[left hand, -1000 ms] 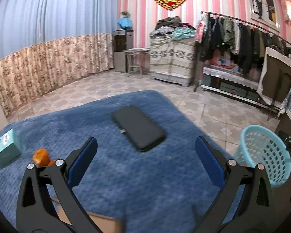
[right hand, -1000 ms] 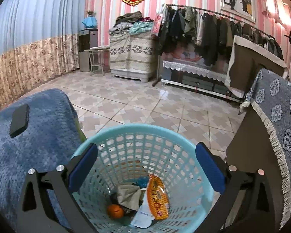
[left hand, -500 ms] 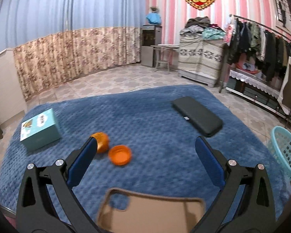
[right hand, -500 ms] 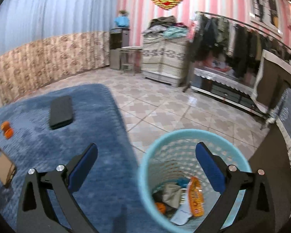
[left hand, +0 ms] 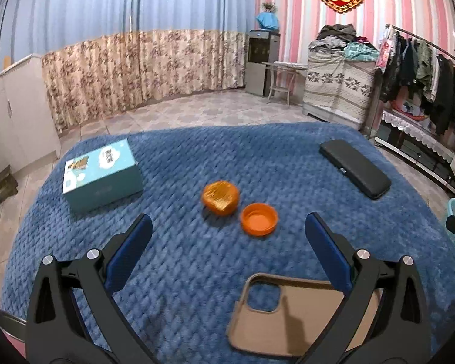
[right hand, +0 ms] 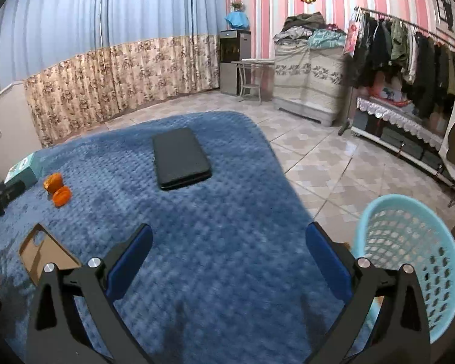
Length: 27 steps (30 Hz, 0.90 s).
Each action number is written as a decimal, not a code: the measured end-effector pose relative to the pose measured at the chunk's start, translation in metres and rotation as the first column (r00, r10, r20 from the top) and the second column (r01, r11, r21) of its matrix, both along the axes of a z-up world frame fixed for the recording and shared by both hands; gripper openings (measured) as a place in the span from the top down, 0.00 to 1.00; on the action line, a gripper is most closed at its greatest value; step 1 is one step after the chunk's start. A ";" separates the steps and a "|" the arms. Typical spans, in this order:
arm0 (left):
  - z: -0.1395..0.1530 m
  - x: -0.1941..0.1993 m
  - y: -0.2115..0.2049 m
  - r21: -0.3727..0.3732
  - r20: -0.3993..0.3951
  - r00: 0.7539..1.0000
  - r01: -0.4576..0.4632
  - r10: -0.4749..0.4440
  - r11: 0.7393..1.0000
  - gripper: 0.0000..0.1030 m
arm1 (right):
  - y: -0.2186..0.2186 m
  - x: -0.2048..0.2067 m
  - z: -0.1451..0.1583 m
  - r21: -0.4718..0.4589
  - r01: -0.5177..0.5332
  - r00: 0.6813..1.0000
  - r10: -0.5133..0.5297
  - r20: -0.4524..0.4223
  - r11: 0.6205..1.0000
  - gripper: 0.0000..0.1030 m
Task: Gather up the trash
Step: 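Move both tools back to the pile, toward the second peel and orange lid, then grasp the orange peel with the left tool while the right tool grasps the orange round lid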
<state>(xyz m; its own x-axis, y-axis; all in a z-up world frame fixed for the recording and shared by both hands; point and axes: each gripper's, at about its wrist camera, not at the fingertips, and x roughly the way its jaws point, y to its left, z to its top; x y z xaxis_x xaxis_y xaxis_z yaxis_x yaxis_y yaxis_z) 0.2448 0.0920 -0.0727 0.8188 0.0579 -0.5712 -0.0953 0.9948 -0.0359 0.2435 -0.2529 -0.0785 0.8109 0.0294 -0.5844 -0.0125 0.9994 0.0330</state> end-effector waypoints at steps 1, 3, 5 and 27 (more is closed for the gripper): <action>-0.003 0.002 0.002 -0.006 -0.007 1.000 -0.003 0.003 1.000 0.05 | 0.001 0.003 -0.002 0.017 0.001 1.000 -0.001 -0.004 1.000 0.04; -0.009 0.010 0.007 -0.005 -0.019 1.000 -0.004 0.004 1.000 0.05 | 0.004 0.012 -0.007 0.047 0.003 1.000 -0.002 -0.020 0.999 0.04; -0.016 0.021 0.011 0.003 -0.041 0.999 -0.012 0.012 1.000 0.05 | 0.009 0.021 -0.014 0.063 0.003 0.999 -0.001 -0.039 0.998 0.04; -0.043 0.086 0.032 -0.132 -0.167 0.984 0.032 -0.054 0.991 0.66 | 0.084 0.051 -0.030 -0.032 -0.090 0.987 0.085 -0.136 0.995 0.04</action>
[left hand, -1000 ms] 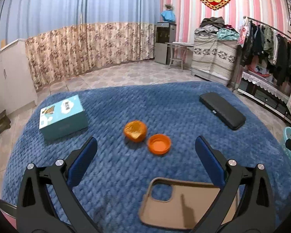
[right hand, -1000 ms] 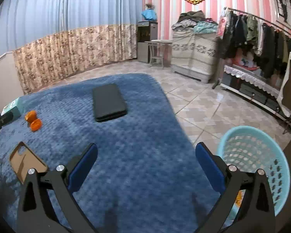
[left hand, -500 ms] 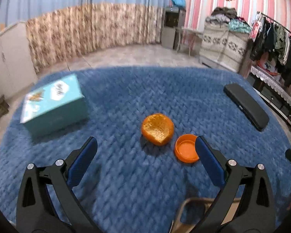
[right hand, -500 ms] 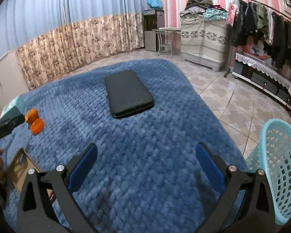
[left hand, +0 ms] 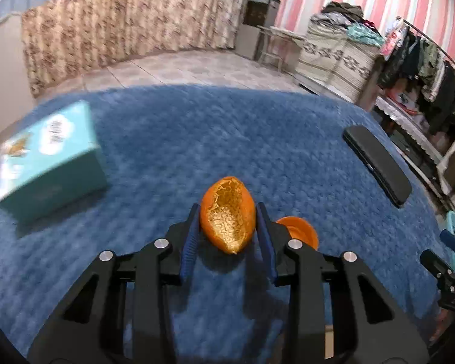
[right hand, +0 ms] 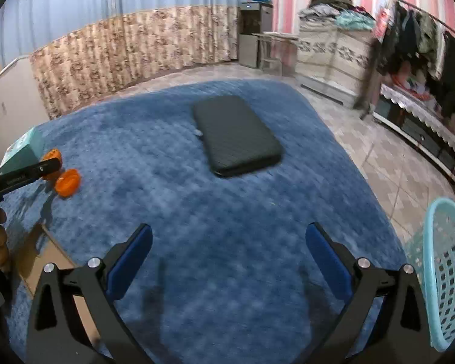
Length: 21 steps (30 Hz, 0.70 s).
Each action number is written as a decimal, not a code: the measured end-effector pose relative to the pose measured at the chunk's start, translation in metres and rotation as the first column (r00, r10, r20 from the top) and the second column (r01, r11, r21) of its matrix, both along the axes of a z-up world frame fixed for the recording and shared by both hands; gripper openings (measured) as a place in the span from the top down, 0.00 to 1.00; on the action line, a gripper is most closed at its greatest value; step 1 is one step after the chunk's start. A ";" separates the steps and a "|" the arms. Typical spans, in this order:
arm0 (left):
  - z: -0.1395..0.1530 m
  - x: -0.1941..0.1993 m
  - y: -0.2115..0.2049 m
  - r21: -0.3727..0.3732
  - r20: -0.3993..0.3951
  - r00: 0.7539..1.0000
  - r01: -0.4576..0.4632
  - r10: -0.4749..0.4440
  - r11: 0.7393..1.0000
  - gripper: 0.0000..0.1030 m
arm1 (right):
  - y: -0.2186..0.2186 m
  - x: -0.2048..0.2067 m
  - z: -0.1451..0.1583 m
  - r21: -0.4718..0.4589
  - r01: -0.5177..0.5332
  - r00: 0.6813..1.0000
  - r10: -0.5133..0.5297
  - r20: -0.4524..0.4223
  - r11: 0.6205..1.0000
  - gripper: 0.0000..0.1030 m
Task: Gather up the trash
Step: 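Grasp the orange peel with the left tool while the right tool grasps the orange round lid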
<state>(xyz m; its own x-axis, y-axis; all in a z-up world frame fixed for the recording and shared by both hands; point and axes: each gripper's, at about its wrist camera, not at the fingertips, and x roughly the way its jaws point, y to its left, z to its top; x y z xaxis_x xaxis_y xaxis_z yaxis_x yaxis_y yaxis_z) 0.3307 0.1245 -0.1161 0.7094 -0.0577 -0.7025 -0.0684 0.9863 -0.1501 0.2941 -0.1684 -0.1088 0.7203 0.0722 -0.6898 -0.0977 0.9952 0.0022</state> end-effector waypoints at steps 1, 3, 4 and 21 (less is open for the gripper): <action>0.004 -0.010 0.003 0.016 0.015 0.999 -0.032 0.032 0.999 0.66 | 0.006 0.000 0.002 -0.003 -0.008 1.000 0.008 0.007 1.000 0.04; 0.010 -0.028 0.007 0.039 0.035 0.996 -0.083 0.082 0.996 0.66 | 0.022 0.001 0.008 0.010 -0.035 0.999 0.035 0.027 0.999 0.04; 0.011 -0.040 0.009 0.057 0.045 0.992 -0.119 0.116 0.991 0.66 | 0.029 0.001 0.009 0.019 -0.048 0.998 0.048 0.032 0.999 0.04; -0.009 -0.077 0.061 0.020 0.015 0.936 -0.352 0.352 0.936 0.66 | 0.155 0.037 -0.012 0.002 -0.344 0.934 0.342 -0.099 0.939 0.25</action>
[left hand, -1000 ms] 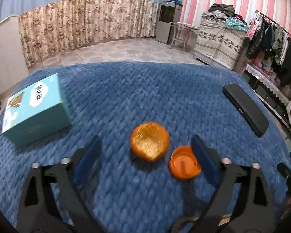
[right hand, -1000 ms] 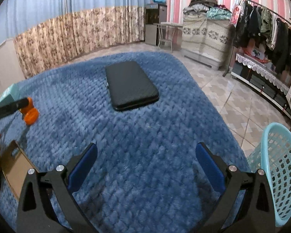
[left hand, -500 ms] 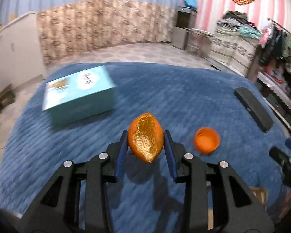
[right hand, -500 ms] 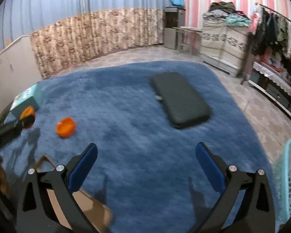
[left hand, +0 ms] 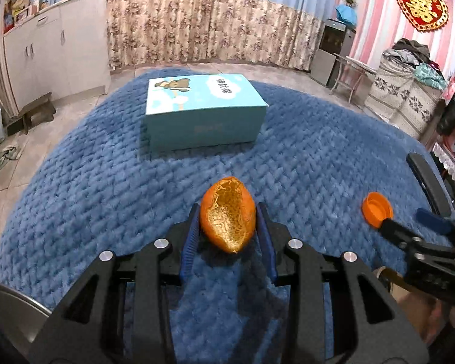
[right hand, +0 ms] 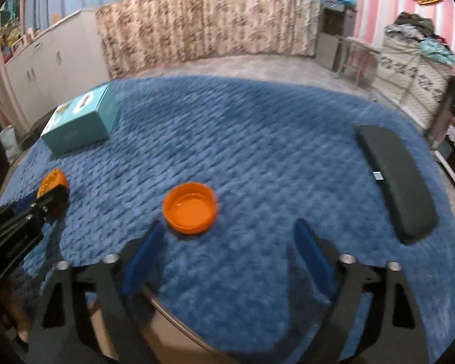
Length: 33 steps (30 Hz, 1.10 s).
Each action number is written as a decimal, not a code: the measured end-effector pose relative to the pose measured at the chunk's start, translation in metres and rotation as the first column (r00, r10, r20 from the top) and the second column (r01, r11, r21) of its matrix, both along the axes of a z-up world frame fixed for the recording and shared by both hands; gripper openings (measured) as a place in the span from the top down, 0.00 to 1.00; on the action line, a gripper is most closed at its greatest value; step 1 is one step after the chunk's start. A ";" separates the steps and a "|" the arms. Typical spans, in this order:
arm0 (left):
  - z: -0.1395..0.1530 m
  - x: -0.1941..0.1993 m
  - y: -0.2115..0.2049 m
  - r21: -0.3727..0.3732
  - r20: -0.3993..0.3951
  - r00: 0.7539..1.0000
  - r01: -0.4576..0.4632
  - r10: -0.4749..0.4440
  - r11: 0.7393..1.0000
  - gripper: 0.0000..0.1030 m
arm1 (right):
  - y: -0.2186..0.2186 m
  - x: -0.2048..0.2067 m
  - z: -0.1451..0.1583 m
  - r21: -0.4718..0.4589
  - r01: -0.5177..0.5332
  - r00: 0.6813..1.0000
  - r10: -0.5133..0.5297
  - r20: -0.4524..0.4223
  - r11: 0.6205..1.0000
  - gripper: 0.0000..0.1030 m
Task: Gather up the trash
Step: 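Grasp the orange peel with the left tool while the right tool grasps the orange round lid, then carry the peel and orange lid in both tools over the blue basket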
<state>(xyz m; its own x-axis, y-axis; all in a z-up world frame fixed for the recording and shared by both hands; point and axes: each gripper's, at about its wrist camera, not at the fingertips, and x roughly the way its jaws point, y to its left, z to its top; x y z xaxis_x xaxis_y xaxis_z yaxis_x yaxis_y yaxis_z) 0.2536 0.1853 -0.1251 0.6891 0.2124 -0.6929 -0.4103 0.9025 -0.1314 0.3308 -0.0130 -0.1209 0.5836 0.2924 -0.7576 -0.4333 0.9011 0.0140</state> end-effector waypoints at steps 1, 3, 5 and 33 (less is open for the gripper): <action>0.000 0.000 0.000 0.001 0.000 1.000 0.000 0.000 1.000 0.66 | 0.004 0.001 -0.003 -0.003 -0.013 1.000 0.013 -0.012 1.000 0.29; 0.000 -0.001 0.002 -0.001 -0.001 1.000 0.002 -0.002 1.000 0.66 | 0.012 0.004 -0.006 -0.012 -0.031 0.999 0.031 -0.032 0.999 0.35; 0.000 -0.001 0.003 -0.010 0.003 1.000 0.002 -0.002 1.000 0.66 | 0.017 0.005 -0.008 -0.013 -0.041 0.998 0.040 -0.041 0.999 0.44; 0.062 -0.014 -0.080 0.084 0.147 0.975 0.158 -0.169 0.984 0.66 | -0.271 -0.110 0.088 0.065 0.379 0.888 -0.383 0.255 0.923 0.63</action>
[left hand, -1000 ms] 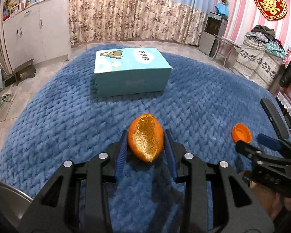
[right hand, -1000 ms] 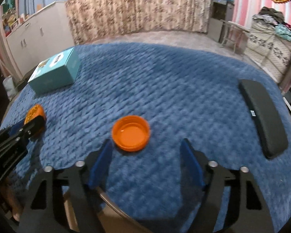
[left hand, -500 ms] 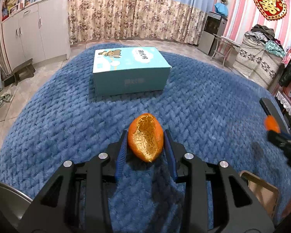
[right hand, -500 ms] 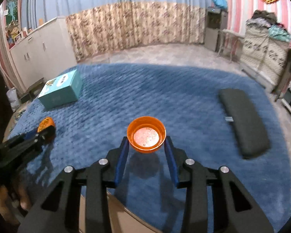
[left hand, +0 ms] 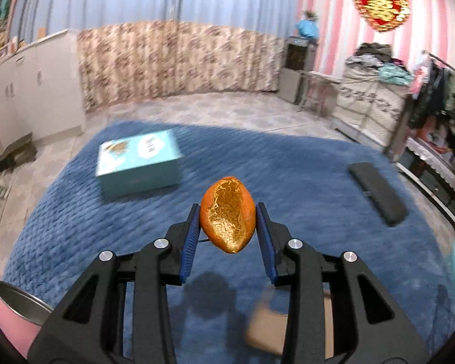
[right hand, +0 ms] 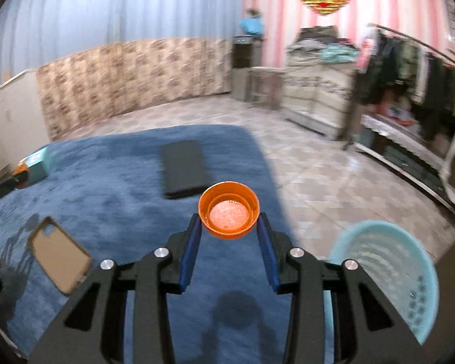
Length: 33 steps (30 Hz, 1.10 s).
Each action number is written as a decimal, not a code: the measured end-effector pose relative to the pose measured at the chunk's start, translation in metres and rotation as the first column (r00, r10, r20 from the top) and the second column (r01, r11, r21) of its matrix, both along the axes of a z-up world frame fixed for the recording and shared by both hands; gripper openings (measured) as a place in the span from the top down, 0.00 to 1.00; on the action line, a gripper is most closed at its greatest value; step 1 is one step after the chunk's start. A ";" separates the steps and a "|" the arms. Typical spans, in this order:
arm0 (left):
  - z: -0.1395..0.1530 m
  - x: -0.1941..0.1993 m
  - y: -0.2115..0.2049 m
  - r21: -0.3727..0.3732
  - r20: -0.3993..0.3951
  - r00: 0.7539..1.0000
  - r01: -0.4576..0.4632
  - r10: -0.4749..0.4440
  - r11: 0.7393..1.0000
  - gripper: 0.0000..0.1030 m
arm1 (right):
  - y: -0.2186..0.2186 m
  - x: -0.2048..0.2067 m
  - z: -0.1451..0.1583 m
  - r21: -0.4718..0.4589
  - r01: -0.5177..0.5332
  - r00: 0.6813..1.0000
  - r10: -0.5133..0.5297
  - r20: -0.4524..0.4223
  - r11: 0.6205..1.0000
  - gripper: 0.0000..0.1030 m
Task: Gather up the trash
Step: 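Carry the peel and orange lid in both tools over the blue basket, then open the left tool to drop the orange peel into the basket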
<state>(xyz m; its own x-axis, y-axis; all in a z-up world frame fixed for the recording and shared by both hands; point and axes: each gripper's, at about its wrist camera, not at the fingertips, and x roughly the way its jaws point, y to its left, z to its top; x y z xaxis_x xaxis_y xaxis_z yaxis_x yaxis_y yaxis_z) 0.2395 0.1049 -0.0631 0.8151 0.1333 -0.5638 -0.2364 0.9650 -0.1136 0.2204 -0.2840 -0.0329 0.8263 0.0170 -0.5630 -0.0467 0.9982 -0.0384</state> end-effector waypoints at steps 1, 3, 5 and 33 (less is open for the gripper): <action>0.003 0.001 -0.009 -0.002 0.008 1.000 0.019 -0.019 1.000 0.66 | -0.018 -0.007 0.002 0.004 0.039 0.999 -0.039 0.009 0.999 0.63; 0.011 0.001 -0.036 0.005 0.026 0.997 0.072 -0.072 0.997 0.66 | -0.042 -0.016 0.006 0.016 0.089 0.996 -0.089 0.018 0.996 0.63; 0.015 0.003 -0.059 0.010 0.029 0.993 0.111 -0.111 0.994 0.66 | -0.067 -0.025 0.008 0.023 0.138 0.990 -0.139 0.034 0.990 0.63; 0.023 -0.019 -0.362 0.073 0.027 0.776 0.627 -0.630 0.776 0.66 | -0.240 -0.072 -0.016 0.144 0.413 0.907 -0.421 0.027 0.899 0.63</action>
